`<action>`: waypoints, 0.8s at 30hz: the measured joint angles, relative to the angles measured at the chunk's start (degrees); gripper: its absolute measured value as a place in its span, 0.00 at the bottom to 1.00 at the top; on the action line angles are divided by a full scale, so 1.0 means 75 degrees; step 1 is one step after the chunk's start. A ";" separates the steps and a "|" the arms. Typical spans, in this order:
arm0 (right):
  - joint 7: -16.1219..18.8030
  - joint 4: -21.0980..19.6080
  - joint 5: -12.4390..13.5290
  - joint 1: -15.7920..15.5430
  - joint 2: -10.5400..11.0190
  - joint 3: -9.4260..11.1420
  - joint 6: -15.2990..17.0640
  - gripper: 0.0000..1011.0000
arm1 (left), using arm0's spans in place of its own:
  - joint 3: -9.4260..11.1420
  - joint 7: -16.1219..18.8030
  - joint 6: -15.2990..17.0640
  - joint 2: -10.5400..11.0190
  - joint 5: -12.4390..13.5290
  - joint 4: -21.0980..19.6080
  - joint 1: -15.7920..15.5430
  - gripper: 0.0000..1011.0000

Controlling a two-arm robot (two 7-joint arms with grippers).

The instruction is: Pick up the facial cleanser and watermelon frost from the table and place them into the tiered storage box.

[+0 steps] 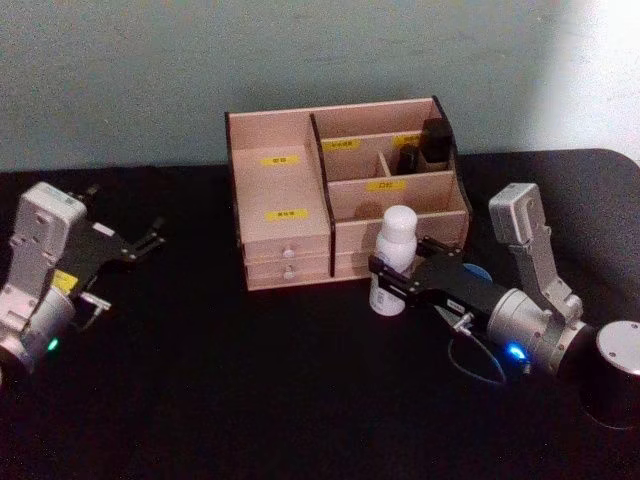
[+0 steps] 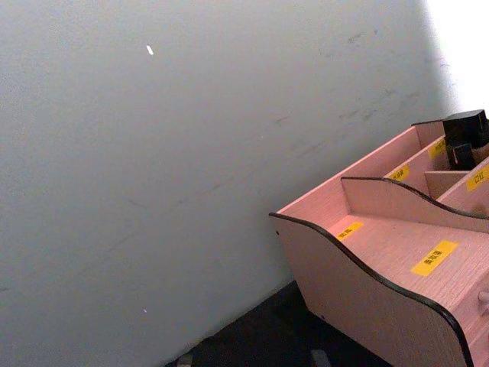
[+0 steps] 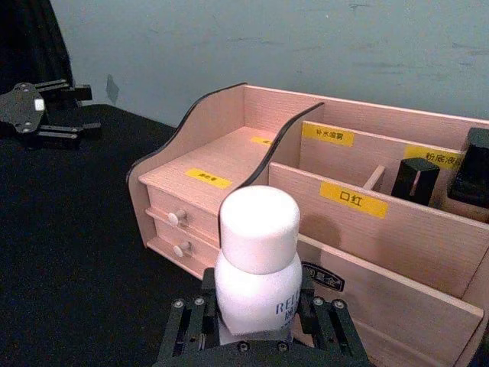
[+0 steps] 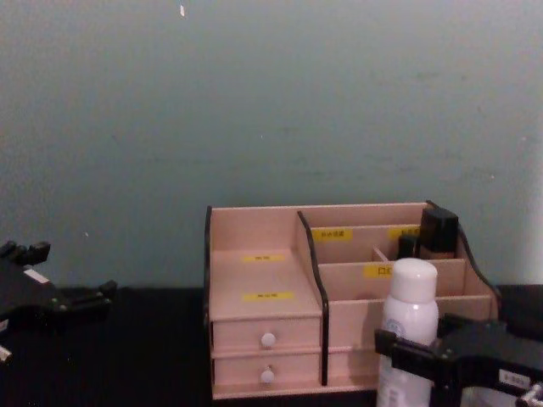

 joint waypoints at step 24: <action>0.0379 -0.0457 0.0373 -0.0178 0.0289 0.0084 0.0225 0.59 | 0.0000 0.0000 0.0000 0.0000 0.0000 0.0000 0.0000 0.99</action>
